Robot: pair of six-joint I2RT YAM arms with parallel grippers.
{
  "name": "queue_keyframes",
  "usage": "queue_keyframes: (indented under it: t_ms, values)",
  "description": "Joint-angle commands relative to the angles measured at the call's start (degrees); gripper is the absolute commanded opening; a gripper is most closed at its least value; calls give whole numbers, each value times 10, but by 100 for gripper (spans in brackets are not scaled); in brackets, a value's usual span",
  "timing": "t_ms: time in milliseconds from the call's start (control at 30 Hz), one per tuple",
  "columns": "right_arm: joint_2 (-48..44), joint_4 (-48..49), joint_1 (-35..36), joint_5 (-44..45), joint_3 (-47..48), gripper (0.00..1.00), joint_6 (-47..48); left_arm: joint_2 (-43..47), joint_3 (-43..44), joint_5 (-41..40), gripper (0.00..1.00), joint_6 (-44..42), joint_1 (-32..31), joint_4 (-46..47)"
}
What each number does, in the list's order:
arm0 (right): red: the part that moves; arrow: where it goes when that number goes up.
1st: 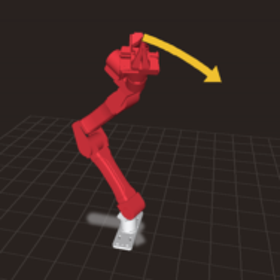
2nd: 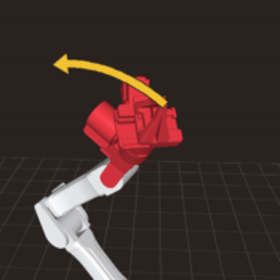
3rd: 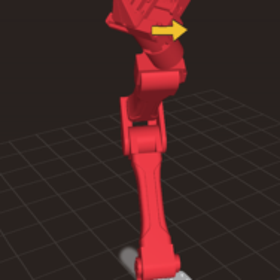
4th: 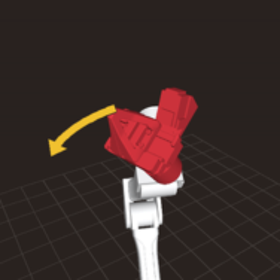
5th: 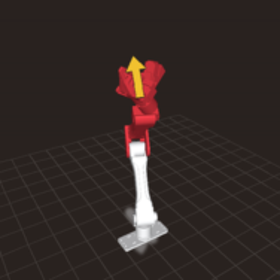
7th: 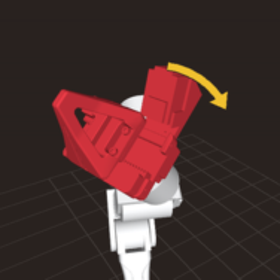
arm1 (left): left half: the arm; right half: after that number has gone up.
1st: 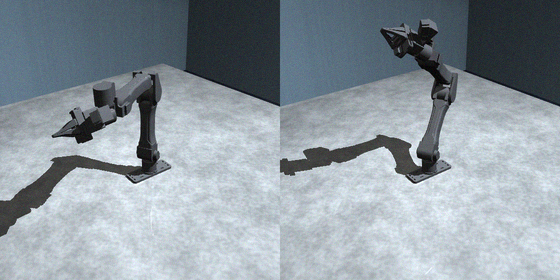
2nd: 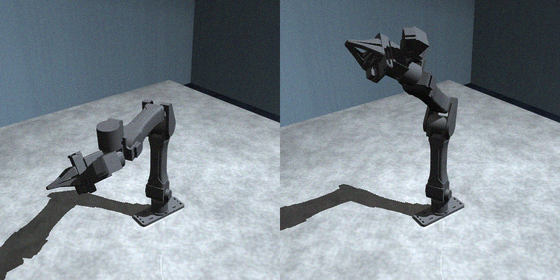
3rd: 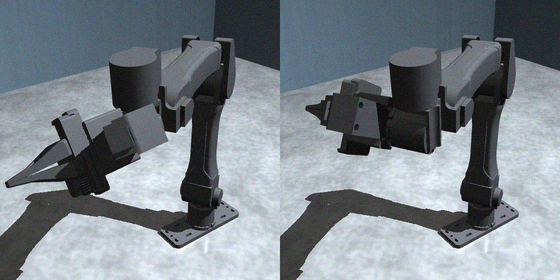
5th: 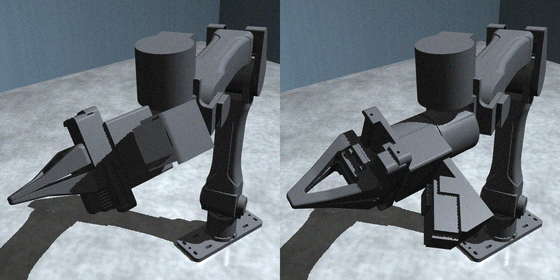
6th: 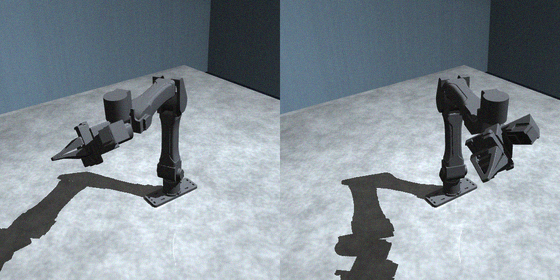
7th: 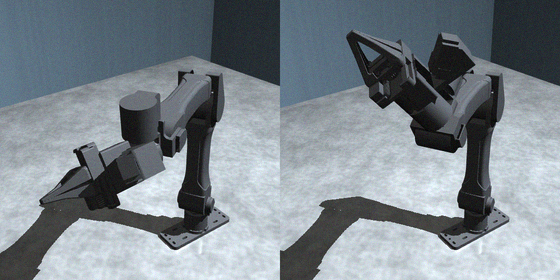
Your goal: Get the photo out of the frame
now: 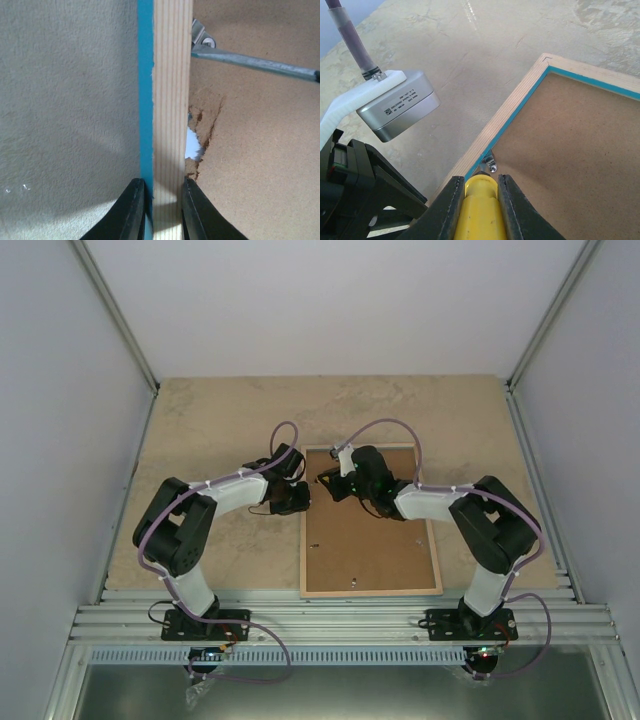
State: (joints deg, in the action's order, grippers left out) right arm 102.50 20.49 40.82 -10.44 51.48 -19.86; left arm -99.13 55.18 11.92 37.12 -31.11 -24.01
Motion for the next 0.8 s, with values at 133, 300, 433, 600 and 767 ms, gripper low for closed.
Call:
queue_keyframes:
  t_ms: [133,300,433,600,767]
  values:
    - [-10,-6,0,73,-5,0,-3,-2,-26,30,16,21,-5,-23]
    - [-21,-5,-1,86,-12,1,-11,-1,-31,32,16,27,-5,-19]
    - [-26,-4,0,93,-13,0,-14,1,-32,32,16,29,-5,-18]
    - [-28,-11,0,89,-10,1,-13,3,-32,31,16,32,-6,-16]
    - [-34,-21,-1,70,-8,0,-3,3,-29,32,16,32,-6,-17]
